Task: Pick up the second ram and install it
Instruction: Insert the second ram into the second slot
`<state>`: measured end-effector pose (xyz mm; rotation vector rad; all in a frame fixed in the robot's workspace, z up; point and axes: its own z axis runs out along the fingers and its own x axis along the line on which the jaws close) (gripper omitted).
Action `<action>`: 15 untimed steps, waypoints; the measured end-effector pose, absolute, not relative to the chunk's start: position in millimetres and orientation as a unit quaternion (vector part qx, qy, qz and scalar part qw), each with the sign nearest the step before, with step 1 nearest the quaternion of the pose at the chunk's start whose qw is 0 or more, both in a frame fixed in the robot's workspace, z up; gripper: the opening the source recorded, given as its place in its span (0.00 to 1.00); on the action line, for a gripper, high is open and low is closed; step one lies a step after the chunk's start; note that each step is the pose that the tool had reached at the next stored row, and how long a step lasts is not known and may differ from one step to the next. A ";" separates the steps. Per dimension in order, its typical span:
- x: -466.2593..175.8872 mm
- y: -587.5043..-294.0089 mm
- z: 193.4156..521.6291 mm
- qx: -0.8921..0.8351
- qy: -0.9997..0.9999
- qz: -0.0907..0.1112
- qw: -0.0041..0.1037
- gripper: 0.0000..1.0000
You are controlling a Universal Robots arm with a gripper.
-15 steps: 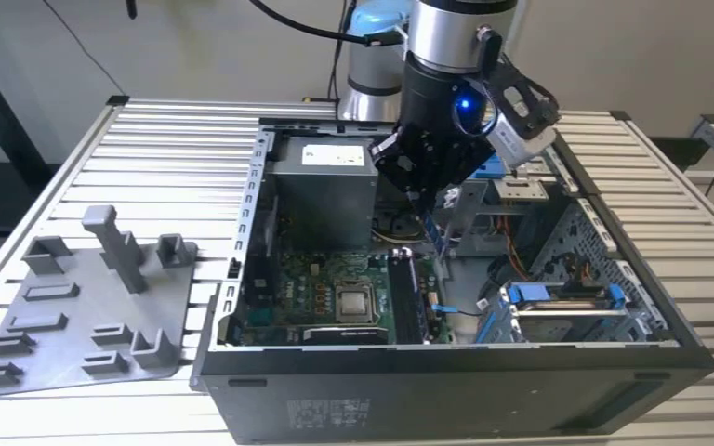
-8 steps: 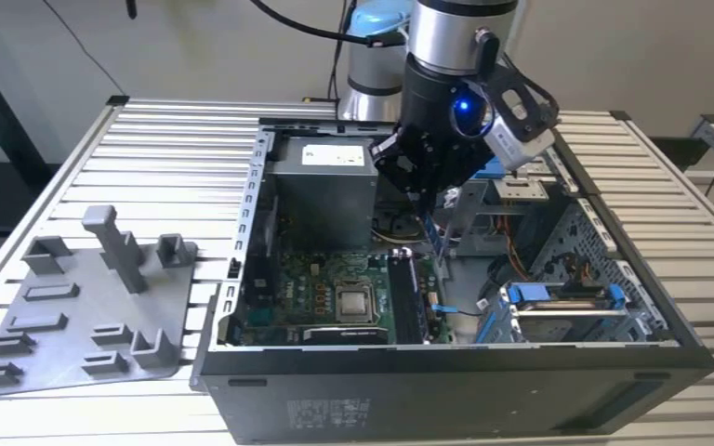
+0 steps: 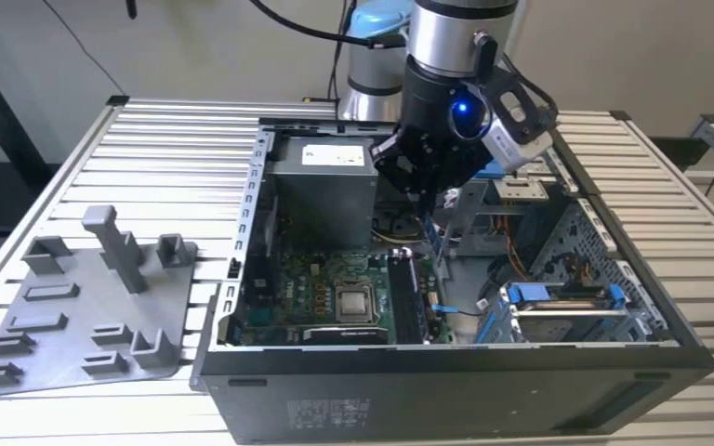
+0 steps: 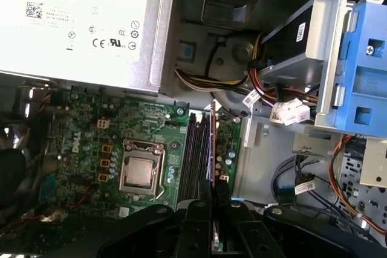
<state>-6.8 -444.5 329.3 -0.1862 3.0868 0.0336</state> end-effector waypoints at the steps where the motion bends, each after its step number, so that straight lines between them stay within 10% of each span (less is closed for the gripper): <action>1: -6.4 -444.3 328.8 -0.060 0.998 0.011 0.025 0.14; 15: -1.2 -442.9 321.9 -0.060 0.998 0.011 0.025 0.14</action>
